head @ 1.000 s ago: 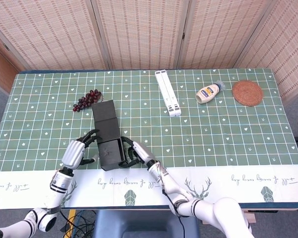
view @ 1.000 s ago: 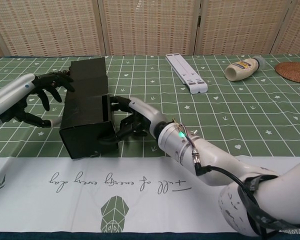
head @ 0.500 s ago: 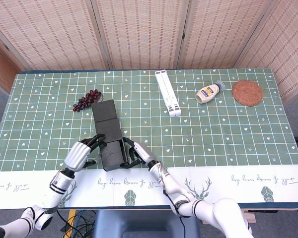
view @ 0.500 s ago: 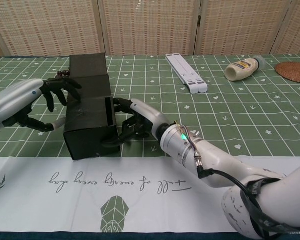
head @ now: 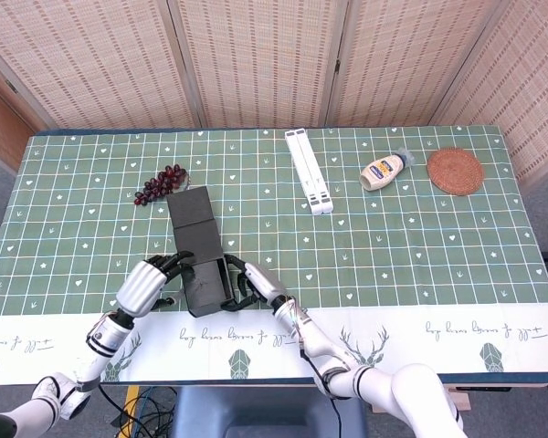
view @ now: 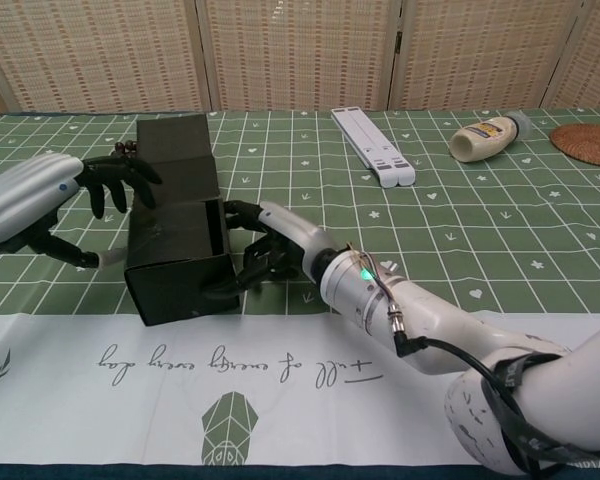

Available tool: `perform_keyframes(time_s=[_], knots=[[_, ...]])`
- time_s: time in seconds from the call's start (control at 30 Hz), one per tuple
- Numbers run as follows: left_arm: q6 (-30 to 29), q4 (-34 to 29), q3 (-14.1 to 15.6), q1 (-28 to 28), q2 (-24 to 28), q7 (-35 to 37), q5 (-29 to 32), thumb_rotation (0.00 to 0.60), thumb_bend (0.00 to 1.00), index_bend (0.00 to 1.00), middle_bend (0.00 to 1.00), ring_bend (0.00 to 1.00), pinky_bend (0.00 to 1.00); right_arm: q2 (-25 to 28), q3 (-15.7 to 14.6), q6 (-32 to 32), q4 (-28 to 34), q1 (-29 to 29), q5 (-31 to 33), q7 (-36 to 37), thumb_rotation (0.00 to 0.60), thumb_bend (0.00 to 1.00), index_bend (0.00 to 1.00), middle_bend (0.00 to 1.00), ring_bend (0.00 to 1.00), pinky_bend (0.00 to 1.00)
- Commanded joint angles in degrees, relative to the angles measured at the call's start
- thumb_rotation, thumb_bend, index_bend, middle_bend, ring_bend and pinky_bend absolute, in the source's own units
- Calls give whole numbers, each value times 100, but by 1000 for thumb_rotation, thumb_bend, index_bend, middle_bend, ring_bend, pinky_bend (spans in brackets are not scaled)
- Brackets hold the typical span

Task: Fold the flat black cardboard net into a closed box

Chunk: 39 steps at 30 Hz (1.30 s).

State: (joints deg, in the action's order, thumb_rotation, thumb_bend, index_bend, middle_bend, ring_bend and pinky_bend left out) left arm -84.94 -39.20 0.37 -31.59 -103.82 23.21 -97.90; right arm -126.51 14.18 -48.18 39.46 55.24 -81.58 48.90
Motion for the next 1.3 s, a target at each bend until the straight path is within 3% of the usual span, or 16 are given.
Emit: perform_keyframes(time_s=[0.03, 0.2, 0.3, 0.5, 0.73, 0.87, 0.97, 1.1, 1.3], knots=[[-75, 127, 60, -3, -17, 8, -61, 600, 117, 404, 258, 482, 513, 9, -6, 20, 12, 7, -2, -32, 600, 182, 157, 348, 739, 1000], [-177, 227, 78, 55, -32, -34, -36, 600, 117, 442, 302, 673, 528, 10, -5, 19, 42, 2, 4, -67, 600, 182, 157, 346, 739, 1000], [-207, 251, 71, 96, -50, -114, 3, 600, 117, 453, 308, 566, 533, 5, -7, 15, 54, -2, 1, -70, 600, 181, 157, 346, 738, 1000], [-316, 207, 19, 188, -80, -253, 99, 600, 117, 436, 307, 525, 533, 12, -21, 3, 61, -18, -6, -91, 600, 181, 157, 346, 739, 1000], [-423, 236, 108, 254, -82, -171, 44, 600, 117, 435, 255, 615, 532, 36, -35, -5, 102, -28, -22, -93, 600, 181, 157, 346, 739, 1000], [-494, 393, 143, 263, -156, -56, 5, 600, 117, 422, 239, 523, 532, 35, -37, -11, 111, -34, -24, -98, 600, 182, 157, 346, 739, 1000], [-572, 537, 167, 261, -245, 92, -30, 600, 118, 419, 239, 575, 533, 31, -37, -6, 103, -34, -21, -113, 600, 181, 157, 346, 739, 1000], [-706, 725, 226, 212, -337, 314, -131, 600, 118, 455, 292, 645, 533, 28, -33, 9, 91, -29, -16, -122, 600, 181, 157, 346, 738, 1000], [-616, 894, 344, 116, -342, 351, -232, 600, 117, 511, 342, 658, 533, 26, -32, 25, 92, -29, -11, -124, 600, 181, 157, 346, 738, 1000]])
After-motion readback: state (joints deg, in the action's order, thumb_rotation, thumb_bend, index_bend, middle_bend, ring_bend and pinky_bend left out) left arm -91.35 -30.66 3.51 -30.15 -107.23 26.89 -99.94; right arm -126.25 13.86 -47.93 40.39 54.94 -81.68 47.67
